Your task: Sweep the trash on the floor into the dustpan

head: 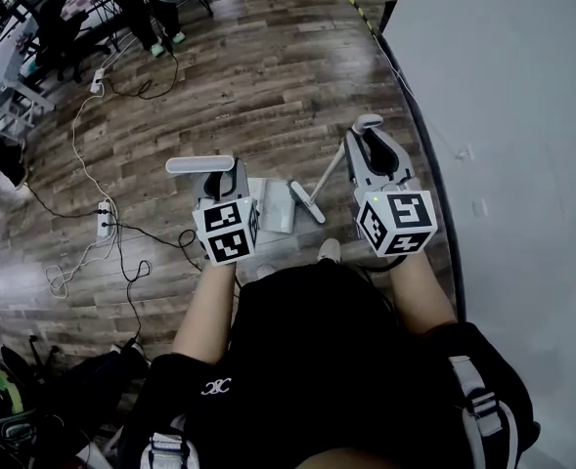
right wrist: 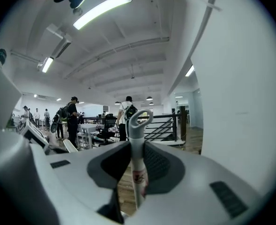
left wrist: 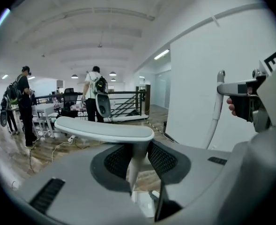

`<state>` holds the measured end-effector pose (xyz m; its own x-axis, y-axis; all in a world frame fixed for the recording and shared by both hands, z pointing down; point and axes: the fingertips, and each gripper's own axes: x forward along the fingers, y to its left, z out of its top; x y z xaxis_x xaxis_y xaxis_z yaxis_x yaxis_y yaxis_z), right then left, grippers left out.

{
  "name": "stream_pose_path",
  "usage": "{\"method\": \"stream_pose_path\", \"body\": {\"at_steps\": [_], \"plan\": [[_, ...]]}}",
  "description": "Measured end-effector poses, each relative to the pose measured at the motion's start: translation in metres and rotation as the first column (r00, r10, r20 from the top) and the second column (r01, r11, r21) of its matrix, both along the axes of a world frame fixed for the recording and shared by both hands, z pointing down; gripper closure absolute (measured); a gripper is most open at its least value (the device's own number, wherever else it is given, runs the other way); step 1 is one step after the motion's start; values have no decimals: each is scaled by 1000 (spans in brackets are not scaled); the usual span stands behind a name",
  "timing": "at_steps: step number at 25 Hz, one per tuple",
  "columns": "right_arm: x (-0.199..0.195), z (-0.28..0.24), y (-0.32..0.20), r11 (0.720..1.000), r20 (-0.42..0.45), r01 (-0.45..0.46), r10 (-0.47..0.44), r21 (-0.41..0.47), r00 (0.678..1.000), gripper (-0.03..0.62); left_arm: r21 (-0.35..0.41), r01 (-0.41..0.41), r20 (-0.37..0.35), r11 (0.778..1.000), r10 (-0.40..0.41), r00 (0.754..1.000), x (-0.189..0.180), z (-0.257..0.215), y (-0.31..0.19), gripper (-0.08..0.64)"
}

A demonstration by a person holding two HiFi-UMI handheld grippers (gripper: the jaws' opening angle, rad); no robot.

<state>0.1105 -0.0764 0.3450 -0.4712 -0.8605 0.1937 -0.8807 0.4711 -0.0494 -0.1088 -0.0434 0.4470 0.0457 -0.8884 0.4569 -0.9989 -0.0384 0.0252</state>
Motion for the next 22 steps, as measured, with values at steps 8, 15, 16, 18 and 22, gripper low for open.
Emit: {"method": "stream_pose_path", "body": {"at_steps": [8, 15, 16, 18, 22], "plan": [[37, 2, -5, 997, -27, -81, 82, 13, 996, 495, 44, 54, 9, 998, -55, 998, -13, -25, -11, 453], [58, 8, -13, 991, -28, -133, 133, 3, 991, 495, 47, 35, 8, 998, -35, 999, -5, -39, -23, 453], [59, 9, -15, 991, -28, -136, 136, 2, 990, 497, 42, 29, 9, 999, -29, 1000, -3, -38, -25, 452], [62, 11, -18, 990, -26, -138, 137, -2, 990, 496, 33, 21, 14, 999, -22, 1000, -1, -37, -28, 451], [66, 15, -20, 990, -23, -137, 137, -12, 990, 496, 23, 24, 16, 999, -24, 1000, 2, -35, -30, 451]]}}
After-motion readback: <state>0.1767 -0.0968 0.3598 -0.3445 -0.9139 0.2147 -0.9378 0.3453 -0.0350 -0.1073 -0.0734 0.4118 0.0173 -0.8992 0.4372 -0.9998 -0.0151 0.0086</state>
